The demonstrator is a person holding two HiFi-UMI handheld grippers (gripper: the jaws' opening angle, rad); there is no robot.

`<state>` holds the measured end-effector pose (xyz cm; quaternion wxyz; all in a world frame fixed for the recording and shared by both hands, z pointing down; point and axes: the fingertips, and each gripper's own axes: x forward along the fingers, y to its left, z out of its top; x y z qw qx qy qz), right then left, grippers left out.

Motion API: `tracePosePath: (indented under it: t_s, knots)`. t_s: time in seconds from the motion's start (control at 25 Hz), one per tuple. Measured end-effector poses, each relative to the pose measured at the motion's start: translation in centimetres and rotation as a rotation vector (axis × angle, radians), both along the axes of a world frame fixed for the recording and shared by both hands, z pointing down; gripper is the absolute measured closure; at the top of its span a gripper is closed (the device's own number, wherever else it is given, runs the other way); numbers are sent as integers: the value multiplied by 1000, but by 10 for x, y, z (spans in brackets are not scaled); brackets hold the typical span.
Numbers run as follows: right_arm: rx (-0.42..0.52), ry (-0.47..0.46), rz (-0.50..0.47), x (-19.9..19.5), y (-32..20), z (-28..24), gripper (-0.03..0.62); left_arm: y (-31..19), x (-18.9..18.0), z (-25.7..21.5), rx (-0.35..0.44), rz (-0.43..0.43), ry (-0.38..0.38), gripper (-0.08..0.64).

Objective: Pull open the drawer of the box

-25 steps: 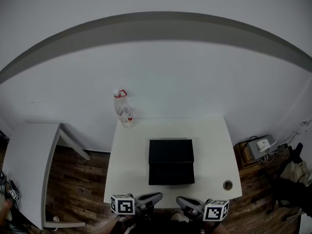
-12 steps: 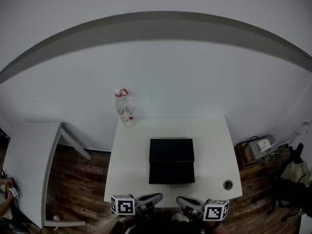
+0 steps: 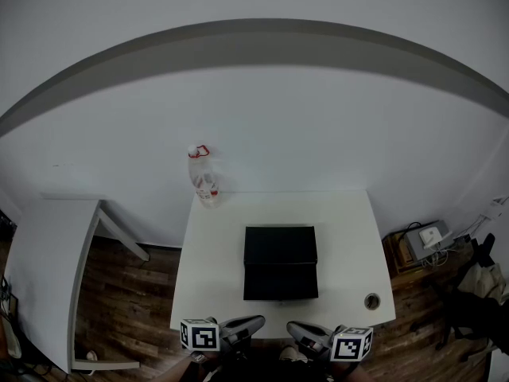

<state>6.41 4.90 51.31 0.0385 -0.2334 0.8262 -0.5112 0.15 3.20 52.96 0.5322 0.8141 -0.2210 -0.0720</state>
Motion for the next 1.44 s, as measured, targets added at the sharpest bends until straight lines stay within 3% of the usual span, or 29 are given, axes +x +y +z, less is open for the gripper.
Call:
tracePosePath:
  t_s: [1.44]
  knots:
    - [3, 7, 13, 3, 3, -1, 588, 5, 0, -1, -4, -13, 8, 557]
